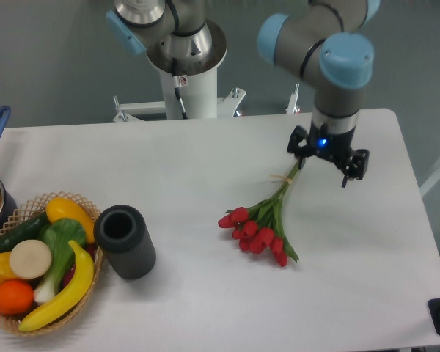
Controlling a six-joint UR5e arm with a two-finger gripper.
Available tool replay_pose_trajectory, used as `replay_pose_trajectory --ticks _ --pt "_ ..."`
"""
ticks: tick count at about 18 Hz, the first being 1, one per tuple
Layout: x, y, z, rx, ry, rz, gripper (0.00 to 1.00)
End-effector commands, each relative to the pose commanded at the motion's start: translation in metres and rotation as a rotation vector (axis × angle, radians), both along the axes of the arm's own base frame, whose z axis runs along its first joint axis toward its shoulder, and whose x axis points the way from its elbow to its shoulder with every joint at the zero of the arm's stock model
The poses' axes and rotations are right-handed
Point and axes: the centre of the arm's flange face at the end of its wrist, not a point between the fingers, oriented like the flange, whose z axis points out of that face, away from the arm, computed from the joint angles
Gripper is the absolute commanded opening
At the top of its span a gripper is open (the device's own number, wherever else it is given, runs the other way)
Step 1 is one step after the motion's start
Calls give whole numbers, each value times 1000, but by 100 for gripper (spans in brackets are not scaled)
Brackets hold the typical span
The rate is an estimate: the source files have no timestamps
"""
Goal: Place the flowers on the table
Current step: 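Open the gripper to release the tulips and lift it away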
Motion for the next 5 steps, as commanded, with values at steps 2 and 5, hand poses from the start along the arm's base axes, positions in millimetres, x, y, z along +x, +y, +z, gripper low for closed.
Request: replay_pose_trajectory --ticks 2,5 --pt "-1 -6 1 -2 -11 -5 100" --pt "1 -9 7 5 -4 -1 100"
